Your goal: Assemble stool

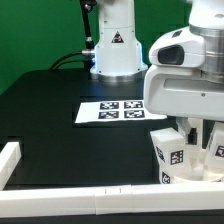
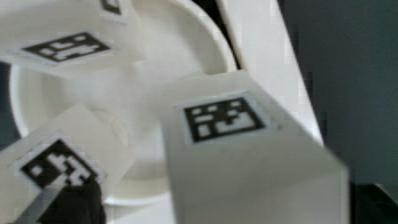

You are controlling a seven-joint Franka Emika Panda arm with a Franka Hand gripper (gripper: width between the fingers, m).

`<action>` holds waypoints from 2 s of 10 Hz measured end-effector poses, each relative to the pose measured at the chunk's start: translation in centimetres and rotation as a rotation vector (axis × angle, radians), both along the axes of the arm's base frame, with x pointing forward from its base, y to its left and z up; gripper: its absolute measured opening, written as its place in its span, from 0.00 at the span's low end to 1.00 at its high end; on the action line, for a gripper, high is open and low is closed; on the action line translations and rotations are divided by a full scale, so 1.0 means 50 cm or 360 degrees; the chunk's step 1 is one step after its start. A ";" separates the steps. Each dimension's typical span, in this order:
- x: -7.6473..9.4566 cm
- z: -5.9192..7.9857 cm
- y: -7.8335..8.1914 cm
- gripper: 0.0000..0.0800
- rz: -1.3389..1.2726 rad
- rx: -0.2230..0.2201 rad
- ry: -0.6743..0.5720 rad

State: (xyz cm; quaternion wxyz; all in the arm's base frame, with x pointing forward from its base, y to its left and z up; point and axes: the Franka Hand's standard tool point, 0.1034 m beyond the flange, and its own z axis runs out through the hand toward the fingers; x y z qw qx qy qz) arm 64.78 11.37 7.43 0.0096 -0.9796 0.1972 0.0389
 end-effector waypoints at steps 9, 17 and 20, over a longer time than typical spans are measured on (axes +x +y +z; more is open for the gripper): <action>-0.002 -0.005 -0.004 0.41 -0.0787 -0.0059 0.0016; -0.013 -0.006 -0.012 0.42 -0.2047 -0.0038 -0.0058; -0.013 -0.006 0.007 0.42 -0.2463 0.0016 -0.0111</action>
Offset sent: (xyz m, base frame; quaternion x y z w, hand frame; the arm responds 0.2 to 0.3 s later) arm 0.0000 0.0000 0.0000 0.0000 0.0000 0.0000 1.0000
